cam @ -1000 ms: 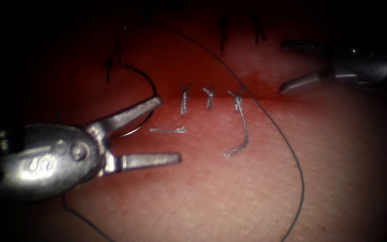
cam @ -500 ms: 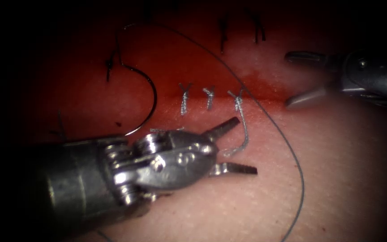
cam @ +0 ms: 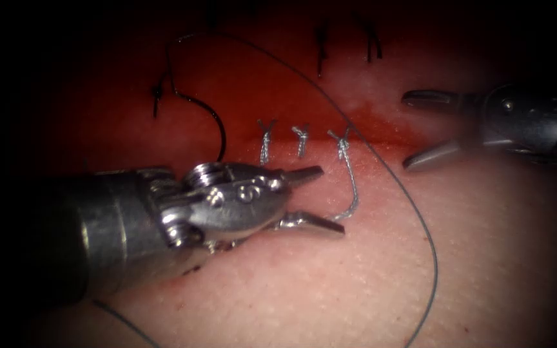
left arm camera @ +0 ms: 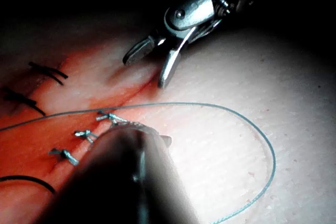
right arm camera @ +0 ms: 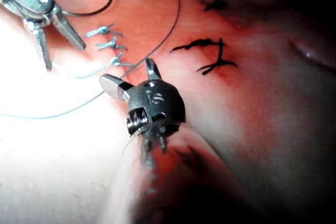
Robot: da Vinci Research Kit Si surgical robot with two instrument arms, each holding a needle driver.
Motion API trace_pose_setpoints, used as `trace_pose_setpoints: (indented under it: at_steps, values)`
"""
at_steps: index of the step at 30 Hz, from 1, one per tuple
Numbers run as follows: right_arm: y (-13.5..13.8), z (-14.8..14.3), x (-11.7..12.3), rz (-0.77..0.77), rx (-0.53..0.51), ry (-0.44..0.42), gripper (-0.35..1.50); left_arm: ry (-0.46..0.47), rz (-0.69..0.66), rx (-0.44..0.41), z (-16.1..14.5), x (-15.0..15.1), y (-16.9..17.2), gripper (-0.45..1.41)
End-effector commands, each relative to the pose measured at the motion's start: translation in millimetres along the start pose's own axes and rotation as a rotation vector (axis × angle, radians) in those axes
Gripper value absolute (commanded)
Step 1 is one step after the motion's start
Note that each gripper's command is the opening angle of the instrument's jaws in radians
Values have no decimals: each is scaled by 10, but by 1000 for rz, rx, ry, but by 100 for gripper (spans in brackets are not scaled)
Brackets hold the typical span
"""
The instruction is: Wound Closure
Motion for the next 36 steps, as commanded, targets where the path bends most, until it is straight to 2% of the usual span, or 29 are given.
trace_pose_setpoints:
  at_steps: [1,5,9,12,13,14,21,23,25,27,29,31,36]
  values:
    - [3,11,1,3,0,2,73,5,-7,-7,7,5,-3,56]
    - [5,12,0,7,2,0,73,-1,-29,-35,8,3,-3,49]
    - [5,12,-1,6,3,0,71,-20,-28,-66,9,1,1,27]
    - [4,13,-1,4,7,2,69,-22,-20,-80,10,0,2,-8]
    - [4,13,-1,3,11,3,69,-20,-15,-85,9,0,2,-32]
    - [3,14,-1,0,17,5,69,-22,-11,-80,9,-1,3,-45]
    - [-2,25,5,-73,72,57,67,-35,-6,-49,-5,-3,-4,-45]
    - [-7,33,7,-169,85,75,71,-38,-11,-25,-12,2,-9,-45]
    - [-10,37,7,-199,88,79,74,-33,-13,-24,-15,3,-11,-45]
    - [-18,49,5,-301,95,92,79,2,-32,8,-23,9,-18,-45]
    - [-24,67,3,-421,77,100,93,28,-34,22,-32,14,-22,-45]
    - [-24,74,3,-457,59,99,99,41,-33,28,-34,16,-24,-45]
    - [-22,91,7,-497,-30,165,108,53,-33,35,-37,18,-23,-45]
